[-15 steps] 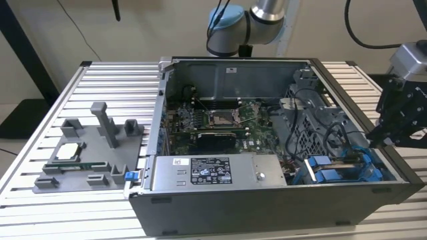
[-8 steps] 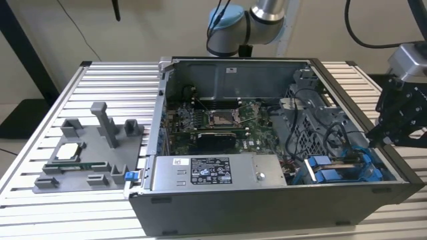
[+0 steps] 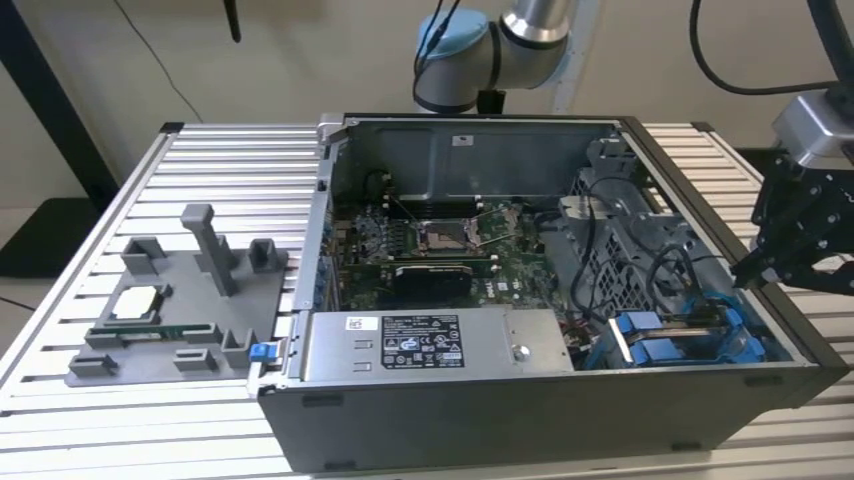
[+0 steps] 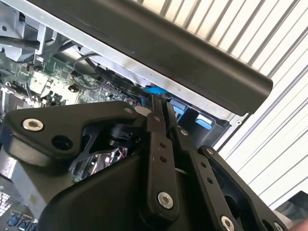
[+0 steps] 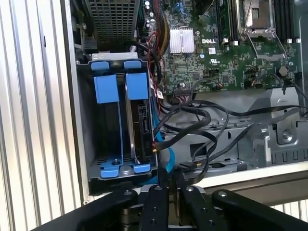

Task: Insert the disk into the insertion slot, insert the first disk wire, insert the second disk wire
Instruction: 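Insert the second disk wire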

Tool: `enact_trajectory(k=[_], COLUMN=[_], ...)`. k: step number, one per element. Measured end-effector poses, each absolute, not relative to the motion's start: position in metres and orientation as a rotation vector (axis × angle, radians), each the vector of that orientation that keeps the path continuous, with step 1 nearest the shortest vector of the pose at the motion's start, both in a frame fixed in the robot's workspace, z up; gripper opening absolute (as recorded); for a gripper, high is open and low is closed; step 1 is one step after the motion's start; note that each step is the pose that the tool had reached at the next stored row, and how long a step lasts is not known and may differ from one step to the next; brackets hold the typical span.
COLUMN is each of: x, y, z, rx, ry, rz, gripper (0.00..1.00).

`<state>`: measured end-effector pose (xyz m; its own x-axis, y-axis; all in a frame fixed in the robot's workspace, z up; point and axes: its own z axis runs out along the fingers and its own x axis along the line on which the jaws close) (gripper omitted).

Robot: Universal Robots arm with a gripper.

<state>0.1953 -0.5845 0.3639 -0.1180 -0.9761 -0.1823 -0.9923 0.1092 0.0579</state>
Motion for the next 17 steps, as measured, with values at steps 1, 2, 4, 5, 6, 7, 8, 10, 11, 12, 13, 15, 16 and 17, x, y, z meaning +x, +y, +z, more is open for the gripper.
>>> enact_trajectory(k=[1,2,4,5,6,7,8,10,11,12,13,15,16,17], x=[0.195,0.195,0.194,0.193,0.192,0.19,0.189,0.184,0.181,0.177,0.174,0.166,0.162,0.158], y=[-0.585,-0.585,-0.585,-0.585,-0.585,-0.585,-0.585,-0.585,-0.585,-0.584,-0.585,-0.585,-0.585,-0.585], z=[0.364,0.364,0.364,0.365,0.367,0.369,0.371,0.375,0.376,0.378,0.378,0.379,0.379,0.379], rx=[-2.018,-2.017,-2.016,-2.016,-2.015,-2.014,-2.013,-2.013,-2.012,-2.012,-2.012,-2.012,-2.012,-2.012], ry=[2.264,2.264,2.263,2.262,2.26,2.259,2.259,2.258,2.257,2.257,2.257,2.256,2.256,2.256], rz=[0.251,0.251,0.253,0.254,0.257,0.259,0.26,0.262,0.263,0.263,0.264,0.264,0.264,0.264], gripper=[0.0,0.0,0.0,0.0,0.0,0.0,0.0,0.0,0.0,0.0,0.0,0.0,0.0,0.0])
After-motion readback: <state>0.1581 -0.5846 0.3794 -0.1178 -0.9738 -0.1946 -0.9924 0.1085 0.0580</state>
